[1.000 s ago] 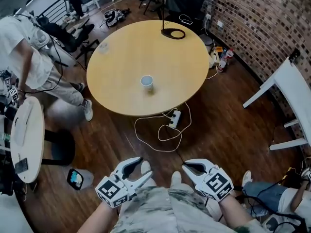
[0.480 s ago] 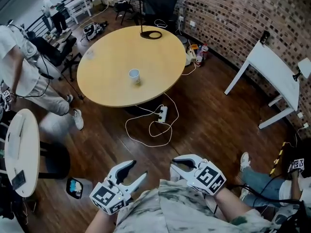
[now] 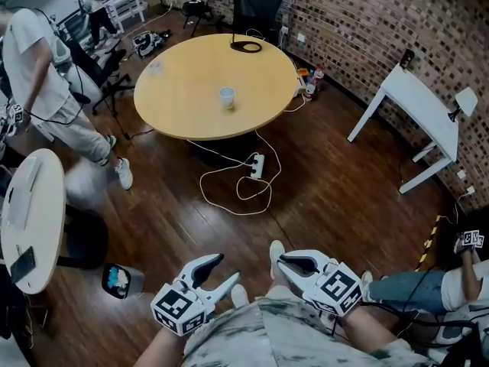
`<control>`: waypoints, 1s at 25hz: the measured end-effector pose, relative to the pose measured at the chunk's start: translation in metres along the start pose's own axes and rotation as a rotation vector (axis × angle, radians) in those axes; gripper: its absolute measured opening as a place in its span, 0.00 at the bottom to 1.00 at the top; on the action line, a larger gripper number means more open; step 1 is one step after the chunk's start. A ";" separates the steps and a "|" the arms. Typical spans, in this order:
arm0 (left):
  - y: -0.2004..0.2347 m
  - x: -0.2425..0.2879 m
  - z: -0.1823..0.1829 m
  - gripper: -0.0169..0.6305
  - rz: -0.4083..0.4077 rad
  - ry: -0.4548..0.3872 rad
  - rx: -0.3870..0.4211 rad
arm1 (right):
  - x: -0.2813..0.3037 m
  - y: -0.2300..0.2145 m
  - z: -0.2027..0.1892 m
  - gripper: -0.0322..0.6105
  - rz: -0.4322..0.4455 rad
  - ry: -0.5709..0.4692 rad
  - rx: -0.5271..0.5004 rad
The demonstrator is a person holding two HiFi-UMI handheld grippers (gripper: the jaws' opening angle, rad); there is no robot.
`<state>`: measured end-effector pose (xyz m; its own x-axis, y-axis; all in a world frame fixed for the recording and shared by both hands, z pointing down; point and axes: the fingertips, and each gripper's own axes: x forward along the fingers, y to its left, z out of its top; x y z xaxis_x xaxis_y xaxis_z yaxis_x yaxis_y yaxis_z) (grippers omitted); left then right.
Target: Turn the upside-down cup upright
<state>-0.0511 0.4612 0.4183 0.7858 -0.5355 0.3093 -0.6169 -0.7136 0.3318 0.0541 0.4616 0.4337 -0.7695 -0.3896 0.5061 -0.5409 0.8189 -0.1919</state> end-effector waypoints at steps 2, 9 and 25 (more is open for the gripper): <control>-0.007 -0.008 -0.002 0.36 -0.016 -0.015 -0.008 | -0.004 0.017 -0.003 0.09 -0.012 -0.001 -0.012; -0.019 -0.013 0.006 0.36 -0.047 -0.041 0.020 | -0.009 0.038 0.003 0.08 -0.038 -0.015 -0.054; -0.030 -0.037 0.030 0.35 -0.015 -0.064 0.024 | -0.021 0.051 0.035 0.08 -0.040 -0.037 -0.125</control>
